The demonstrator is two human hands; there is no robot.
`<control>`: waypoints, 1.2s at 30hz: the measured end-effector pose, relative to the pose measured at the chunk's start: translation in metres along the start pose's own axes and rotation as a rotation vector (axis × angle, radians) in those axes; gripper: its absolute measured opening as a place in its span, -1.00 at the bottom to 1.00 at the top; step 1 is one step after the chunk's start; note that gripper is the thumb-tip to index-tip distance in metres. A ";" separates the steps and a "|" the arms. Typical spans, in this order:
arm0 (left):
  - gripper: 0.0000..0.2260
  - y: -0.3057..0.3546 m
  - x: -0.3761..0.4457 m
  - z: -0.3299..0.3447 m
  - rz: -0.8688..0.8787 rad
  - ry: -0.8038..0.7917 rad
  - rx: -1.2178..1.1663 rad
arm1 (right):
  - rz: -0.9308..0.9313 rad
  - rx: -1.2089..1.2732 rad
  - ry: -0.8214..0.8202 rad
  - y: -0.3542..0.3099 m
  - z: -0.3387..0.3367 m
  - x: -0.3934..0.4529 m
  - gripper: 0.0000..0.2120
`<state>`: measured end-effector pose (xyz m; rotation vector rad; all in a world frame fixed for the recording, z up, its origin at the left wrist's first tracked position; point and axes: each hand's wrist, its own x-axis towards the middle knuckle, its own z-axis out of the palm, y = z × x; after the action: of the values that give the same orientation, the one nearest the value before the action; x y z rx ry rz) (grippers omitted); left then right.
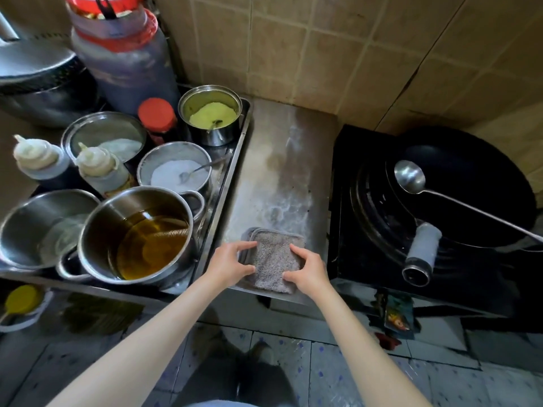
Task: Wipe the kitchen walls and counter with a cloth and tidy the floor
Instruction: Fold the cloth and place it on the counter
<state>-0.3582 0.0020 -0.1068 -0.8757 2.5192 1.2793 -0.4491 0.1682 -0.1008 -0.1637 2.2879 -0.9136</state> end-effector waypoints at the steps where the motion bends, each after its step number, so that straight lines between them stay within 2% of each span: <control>1: -0.48 -0.001 0.001 -0.001 0.005 -0.008 0.008 | 0.003 -0.005 0.008 -0.001 0.001 -0.002 -0.25; 5: -0.48 -0.001 0.006 -0.006 0.025 -0.033 0.032 | 0.006 -0.002 0.034 -0.005 0.003 -0.006 -0.24; 13: -0.49 -0.001 -0.007 0.003 -0.039 0.050 -0.030 | -0.067 -0.081 -0.033 -0.011 -0.006 -0.004 -0.27; 26: -0.53 0.018 -0.065 0.059 -0.268 0.408 -0.283 | -0.339 -0.334 -0.307 -0.008 -0.042 -0.007 -0.28; 36: -0.53 -0.010 -0.134 0.083 -0.478 0.638 -0.409 | -0.524 -0.439 -0.533 -0.008 0.000 -0.030 -0.27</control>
<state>-0.2519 0.1196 -0.1094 -2.1146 2.2055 1.5316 -0.4264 0.1721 -0.0792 -1.0998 1.9197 -0.4970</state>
